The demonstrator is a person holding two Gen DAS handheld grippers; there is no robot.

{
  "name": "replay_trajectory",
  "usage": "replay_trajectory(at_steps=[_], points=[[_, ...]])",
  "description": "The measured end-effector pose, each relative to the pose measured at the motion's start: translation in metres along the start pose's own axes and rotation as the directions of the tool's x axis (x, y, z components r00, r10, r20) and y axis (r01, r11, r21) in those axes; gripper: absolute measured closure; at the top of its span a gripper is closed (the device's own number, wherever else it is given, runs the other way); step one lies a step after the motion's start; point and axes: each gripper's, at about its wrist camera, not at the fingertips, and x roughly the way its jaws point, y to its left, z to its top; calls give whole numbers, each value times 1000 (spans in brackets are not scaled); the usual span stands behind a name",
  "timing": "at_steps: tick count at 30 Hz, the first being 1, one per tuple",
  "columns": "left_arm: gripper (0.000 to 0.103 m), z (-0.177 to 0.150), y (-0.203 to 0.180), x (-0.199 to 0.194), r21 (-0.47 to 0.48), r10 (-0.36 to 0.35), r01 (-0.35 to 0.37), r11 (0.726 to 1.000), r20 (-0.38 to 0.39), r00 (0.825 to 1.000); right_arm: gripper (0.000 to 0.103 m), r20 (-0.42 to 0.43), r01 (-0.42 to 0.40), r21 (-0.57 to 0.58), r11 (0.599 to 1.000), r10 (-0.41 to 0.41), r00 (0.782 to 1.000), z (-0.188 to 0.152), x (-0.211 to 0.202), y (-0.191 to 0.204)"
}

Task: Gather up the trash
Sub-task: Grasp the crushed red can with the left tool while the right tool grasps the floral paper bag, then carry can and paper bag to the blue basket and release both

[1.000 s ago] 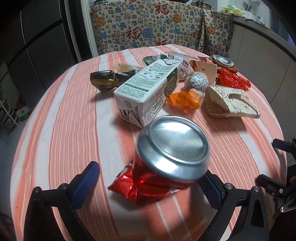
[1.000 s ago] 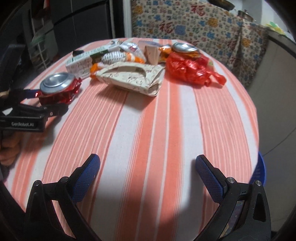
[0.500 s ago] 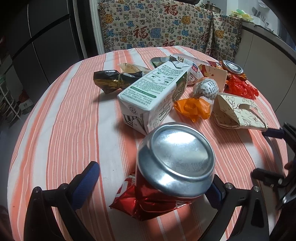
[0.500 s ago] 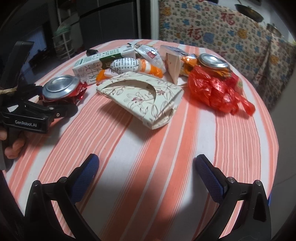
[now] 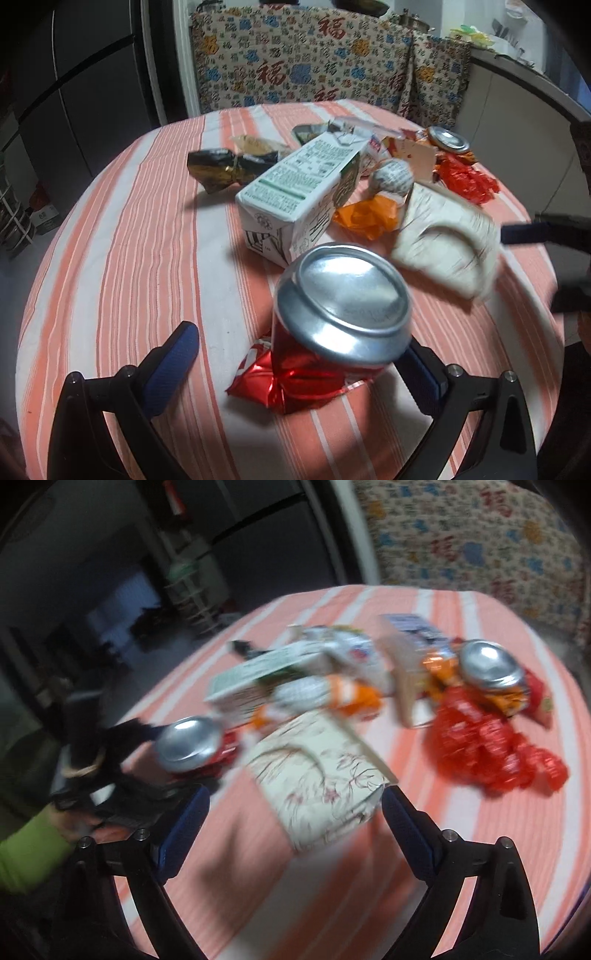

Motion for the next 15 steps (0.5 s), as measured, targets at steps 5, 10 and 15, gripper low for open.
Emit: replay_trajectory(at_steps=[5, 10, 15], points=[[18, 2, -9, -15, 80, -69, 66, 995, 37, 997, 7, 27, 90, -46, 995, -89, 996, -7, -16, 19], [60, 5, -16, -9, 129, -76, 76, 989, -1, 997, 5, 2, 200, -2, 980, -200, 980, 26, 7, -19], [67, 2, -13, -17, 86, -117, 116, 989, 5, 993, 24, -137, 140, 33, 990, -134, 981, 40, 41, -40]])
